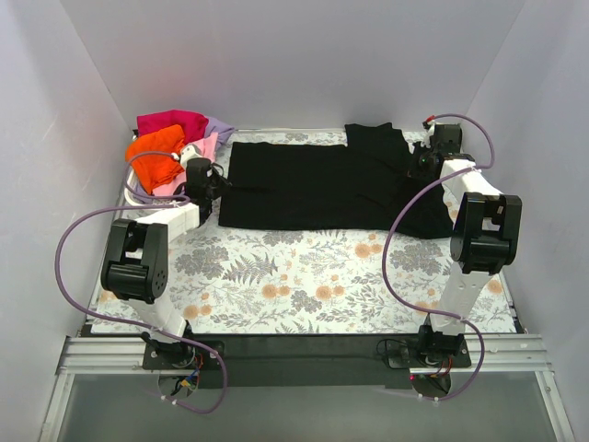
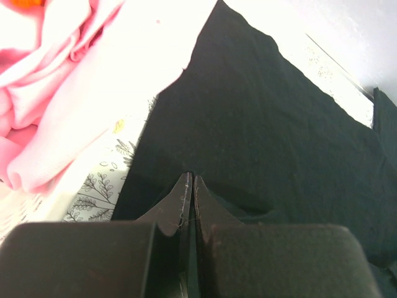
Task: Fold and stack the t-shirts
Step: Fold the tshirt
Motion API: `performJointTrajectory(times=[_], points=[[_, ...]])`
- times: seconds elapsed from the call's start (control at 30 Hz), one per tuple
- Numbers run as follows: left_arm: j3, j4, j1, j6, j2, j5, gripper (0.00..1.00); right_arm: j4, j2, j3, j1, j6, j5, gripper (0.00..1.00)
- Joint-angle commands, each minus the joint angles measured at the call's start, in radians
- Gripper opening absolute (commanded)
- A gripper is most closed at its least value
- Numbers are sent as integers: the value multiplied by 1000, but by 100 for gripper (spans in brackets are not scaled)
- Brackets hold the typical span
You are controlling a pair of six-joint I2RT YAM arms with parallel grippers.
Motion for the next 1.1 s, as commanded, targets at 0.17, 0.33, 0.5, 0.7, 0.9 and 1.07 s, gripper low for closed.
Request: performJointTrajectory(times=[0.17, 0.33, 0.5, 0.7, 0.9, 1.07], points=[[16, 30, 14, 3, -10, -19, 0, 7, -10, 3, -13, -14, 24, 1], [62, 18, 14, 12, 44, 10, 0, 5, 2, 18, -13, -13, 11, 1], [137, -45, 15, 22, 116, 16, 0, -3, 22, 44, -16, -9, 12, 1], [200, -85, 15, 17, 148, 11, 52, -41, 33, 110, -18, -2, 3, 22], [235, -90, 12, 23, 98, 40, 75, -55, -41, 126, -19, 3, -6, 58], [232, -45, -43, 35, 93, 114, 75, -18, -130, 12, 11, 21, -85, 63]])
